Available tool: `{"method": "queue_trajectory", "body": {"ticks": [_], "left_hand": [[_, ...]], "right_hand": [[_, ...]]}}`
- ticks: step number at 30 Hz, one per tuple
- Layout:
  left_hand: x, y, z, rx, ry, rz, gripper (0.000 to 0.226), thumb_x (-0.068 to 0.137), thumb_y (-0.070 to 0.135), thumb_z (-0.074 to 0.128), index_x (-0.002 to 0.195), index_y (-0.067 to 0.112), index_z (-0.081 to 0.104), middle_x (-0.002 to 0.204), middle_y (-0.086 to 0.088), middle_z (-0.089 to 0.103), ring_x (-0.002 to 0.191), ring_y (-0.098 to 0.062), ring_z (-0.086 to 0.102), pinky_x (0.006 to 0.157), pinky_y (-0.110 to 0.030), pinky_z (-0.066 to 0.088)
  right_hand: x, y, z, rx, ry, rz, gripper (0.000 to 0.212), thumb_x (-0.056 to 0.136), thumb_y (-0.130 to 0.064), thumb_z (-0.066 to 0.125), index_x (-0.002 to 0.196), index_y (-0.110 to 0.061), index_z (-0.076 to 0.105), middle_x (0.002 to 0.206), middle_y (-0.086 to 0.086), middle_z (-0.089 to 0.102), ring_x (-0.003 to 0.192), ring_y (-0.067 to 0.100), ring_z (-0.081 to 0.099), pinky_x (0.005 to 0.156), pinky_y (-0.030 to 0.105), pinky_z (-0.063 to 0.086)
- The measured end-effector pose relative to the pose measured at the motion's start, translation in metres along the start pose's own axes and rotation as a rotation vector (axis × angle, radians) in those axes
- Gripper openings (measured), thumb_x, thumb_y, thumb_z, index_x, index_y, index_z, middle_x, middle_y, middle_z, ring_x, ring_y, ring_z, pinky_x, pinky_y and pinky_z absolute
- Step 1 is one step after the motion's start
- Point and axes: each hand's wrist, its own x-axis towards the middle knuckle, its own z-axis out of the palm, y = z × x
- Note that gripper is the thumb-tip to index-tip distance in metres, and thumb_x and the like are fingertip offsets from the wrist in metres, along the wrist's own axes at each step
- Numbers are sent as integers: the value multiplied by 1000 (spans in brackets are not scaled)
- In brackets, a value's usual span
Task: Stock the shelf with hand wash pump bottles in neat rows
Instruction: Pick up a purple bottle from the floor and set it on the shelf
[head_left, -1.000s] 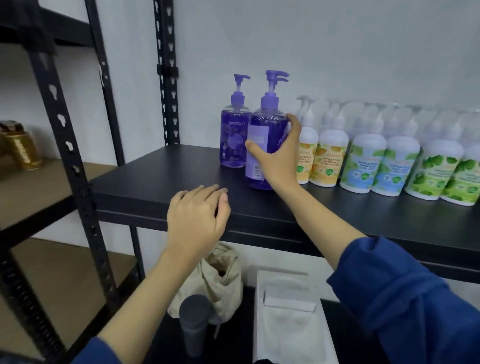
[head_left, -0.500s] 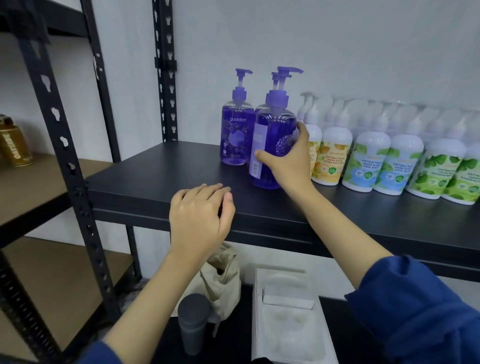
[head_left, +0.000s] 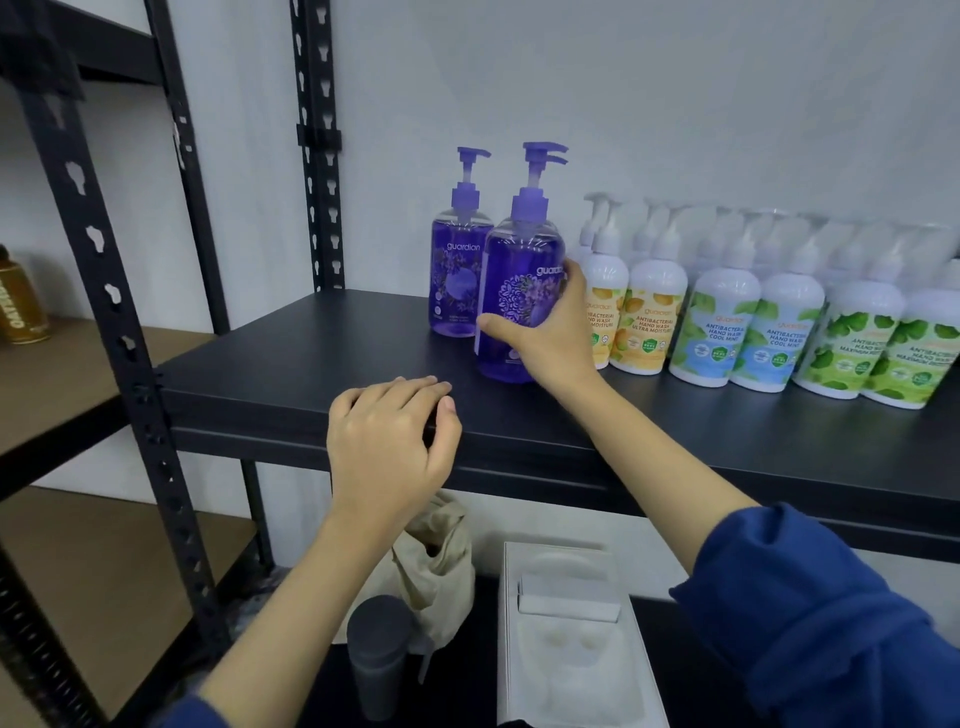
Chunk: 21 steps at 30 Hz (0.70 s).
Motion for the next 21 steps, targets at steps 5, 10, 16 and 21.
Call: {"method": "queue_trajectory", "body": {"ticks": [5, 10, 16, 21], "left_hand": [[-1, 0, 1, -2, 6, -7, 39, 91, 30, 40, 90, 18, 76, 95, 4, 74, 92, -17, 69, 83, -34, 41], [-1, 0, 2, -3, 14, -7, 38, 91, 30, 41, 89, 18, 76, 94, 4, 74, 91, -17, 69, 82, -34, 41], [-1, 0, 3, -6, 9, -4, 38, 91, 30, 41, 89, 17, 76, 94, 4, 74, 91, -17, 69, 82, -35, 42], [-1, 0, 2, -8, 21, -1, 38, 91, 29, 41, 89, 17, 76, 93, 3, 74, 90, -18, 69, 82, -35, 42]], "right_hand": [[-2, -1, 3, -27, 3, -99, 106, 66, -20, 84, 146, -14, 15, 144, 4, 34, 131, 18, 37, 107, 34, 37], [-6, -3, -6, 17, -85, -147, 112, 67, -1, 79, 150, -21, 5, 149, 0, 25, 132, 17, 36, 102, 36, 46], [-7, -4, -2, -129, 37, -167, 109, 68, -15, 84, 150, -20, 13, 145, 11, 33, 129, 22, 39, 99, 23, 35], [-11, -3, -5, -192, -9, -190, 109, 68, -12, 82, 150, -17, 10, 142, 14, 30, 122, 14, 35, 98, 22, 35]]}}
